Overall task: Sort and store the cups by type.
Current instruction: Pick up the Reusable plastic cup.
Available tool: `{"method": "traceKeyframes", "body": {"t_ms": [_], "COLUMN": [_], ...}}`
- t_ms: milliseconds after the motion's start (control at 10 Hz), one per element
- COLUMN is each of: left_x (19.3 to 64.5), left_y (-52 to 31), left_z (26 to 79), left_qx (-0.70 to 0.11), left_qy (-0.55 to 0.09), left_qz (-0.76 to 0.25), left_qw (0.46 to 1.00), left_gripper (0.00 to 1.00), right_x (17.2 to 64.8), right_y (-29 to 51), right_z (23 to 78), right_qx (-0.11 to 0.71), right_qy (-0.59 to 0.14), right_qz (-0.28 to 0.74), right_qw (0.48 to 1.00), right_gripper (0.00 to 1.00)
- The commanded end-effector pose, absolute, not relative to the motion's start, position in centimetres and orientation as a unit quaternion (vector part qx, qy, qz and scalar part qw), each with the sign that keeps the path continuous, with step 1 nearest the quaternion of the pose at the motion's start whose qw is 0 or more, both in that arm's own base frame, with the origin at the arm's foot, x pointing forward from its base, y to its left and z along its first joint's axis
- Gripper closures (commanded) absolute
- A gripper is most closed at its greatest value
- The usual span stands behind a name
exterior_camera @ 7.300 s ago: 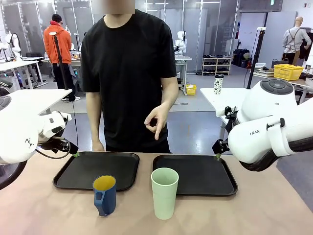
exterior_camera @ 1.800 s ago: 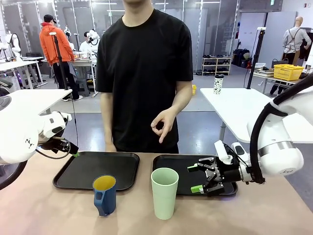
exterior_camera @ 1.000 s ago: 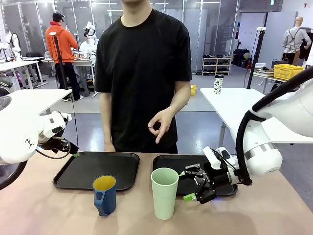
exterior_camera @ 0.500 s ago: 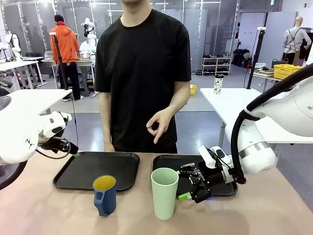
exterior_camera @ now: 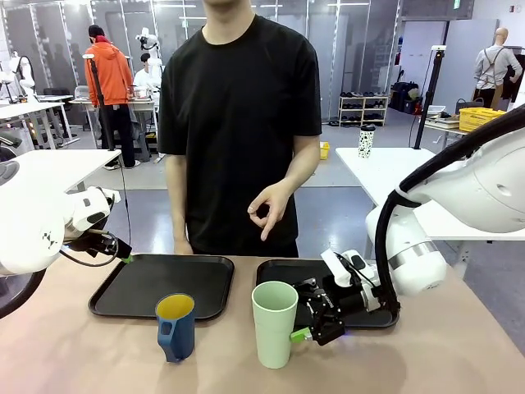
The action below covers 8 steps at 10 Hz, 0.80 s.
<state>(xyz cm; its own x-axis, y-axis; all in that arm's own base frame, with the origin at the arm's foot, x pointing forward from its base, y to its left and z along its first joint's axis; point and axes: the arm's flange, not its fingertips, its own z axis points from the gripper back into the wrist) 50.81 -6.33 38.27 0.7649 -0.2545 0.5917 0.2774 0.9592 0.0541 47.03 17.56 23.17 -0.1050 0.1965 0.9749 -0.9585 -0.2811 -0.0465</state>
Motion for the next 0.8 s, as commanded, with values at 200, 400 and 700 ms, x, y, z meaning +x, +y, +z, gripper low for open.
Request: {"method": "traceKeyframes", "body": {"t_ms": [200,400,700], "left_x": [50.8,50.8,50.8], "left_y": [-6.4,-6.4,-6.4], "left_z": [38.4,38.4,38.4], "left_qx": [-0.016,-0.016,-0.016], "left_qy": [-0.313,-0.313,-0.313], "left_qz": [-0.146,-0.146,-0.146], "left_qw": [0.938,0.938,0.938], "left_gripper": [0.0,0.0,0.0], "right_x": [45.7,45.7,45.8], "right_y": [18.4,19.4,20.7], "right_z": [20.5,20.0,19.0], "right_qx": [0.502,0.508,0.525], "right_qy": [-0.4,-0.406,-0.402], "right_qz": [0.64,0.637,0.635], "right_qw": [0.422,0.413,0.4], "right_gripper": [0.0,0.0,0.0]}}
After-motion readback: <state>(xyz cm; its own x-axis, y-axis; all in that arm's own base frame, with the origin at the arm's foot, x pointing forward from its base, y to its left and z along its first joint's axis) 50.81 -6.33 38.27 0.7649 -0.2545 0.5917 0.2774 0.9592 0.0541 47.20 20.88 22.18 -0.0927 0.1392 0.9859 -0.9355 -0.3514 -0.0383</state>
